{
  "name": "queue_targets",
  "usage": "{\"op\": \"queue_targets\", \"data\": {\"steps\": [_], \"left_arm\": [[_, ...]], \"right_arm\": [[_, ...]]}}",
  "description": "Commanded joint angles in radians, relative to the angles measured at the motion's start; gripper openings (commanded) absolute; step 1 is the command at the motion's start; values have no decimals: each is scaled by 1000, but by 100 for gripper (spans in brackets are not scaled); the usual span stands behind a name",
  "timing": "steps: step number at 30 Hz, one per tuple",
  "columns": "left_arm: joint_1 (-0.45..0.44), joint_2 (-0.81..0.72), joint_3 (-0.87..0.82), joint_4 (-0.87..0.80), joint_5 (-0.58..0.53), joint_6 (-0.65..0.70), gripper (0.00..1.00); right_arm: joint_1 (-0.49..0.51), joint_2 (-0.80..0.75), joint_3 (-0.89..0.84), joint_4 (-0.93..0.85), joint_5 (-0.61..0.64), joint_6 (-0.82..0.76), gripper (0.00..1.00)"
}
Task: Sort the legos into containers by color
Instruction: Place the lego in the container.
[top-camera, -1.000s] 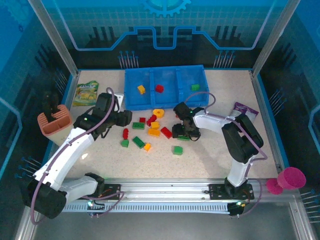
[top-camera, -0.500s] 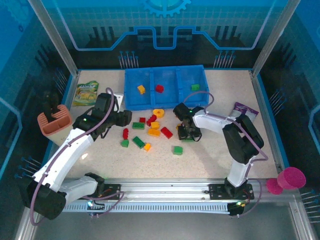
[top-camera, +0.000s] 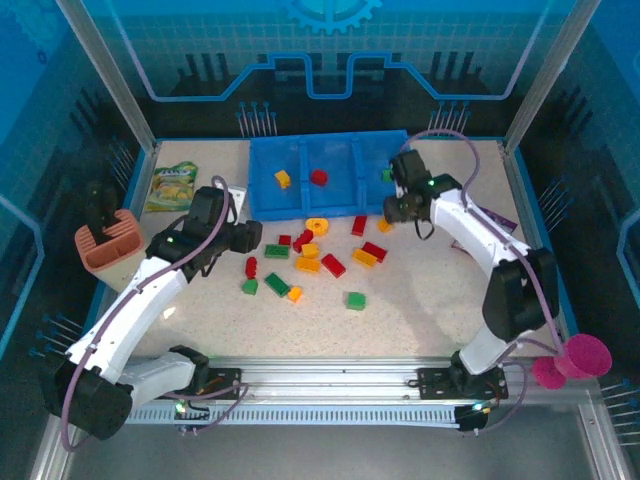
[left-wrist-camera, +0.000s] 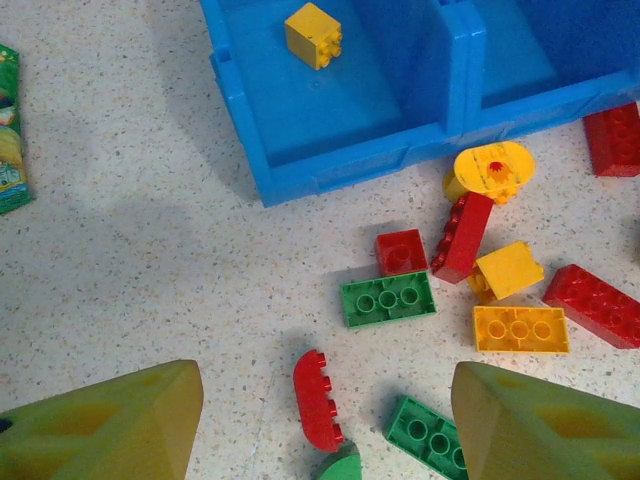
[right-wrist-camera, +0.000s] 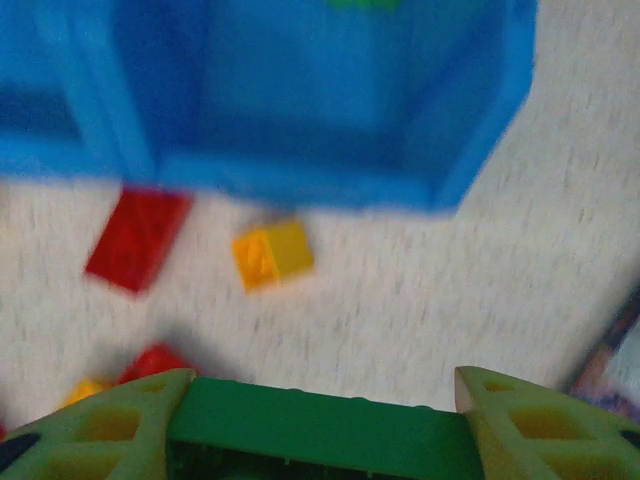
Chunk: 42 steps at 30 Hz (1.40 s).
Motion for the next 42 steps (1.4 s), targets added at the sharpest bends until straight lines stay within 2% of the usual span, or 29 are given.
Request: {"op": "queue_targets", "data": {"steps": [1,5,9,15,21,26,31,36,40,41,42], "left_arm": [[13,-16,-11,14,-19,21,68],[16,-12,-10,20,-12,22,68],[20,-11,3,9,-15,26,68],[21,-9,5,15,-16,11,68],[23,0,16,7,-10,11,68],[23,-1,24,3,-6,11,68],[23,-2,36,-5,-5,2,69],[23,-15,50,-9,11,-10,69],[21,-32,53,-15,20,-18,69],[21,-38,53,-18,21,-18,69],[21,-45,53,-21,23,-21,69]], "right_arm": [[-30,132,130,107,-16,-83,48],[-73,315,325,161,-56,-85,48],[-80,475,540,117,-49,-113,47],[-82,611,711,82,-27,-138,48],[-91,699,758,116,-26,-121,57],[-84,726,784,143,-8,-136,58],[-86,699,779,140,-8,-131,67],[-86,635,697,166,-26,-132,78],[-86,576,653,176,-25,-129,81],[-87,570,647,176,-25,-129,80],[-87,565,645,170,-26,-127,75]]}}
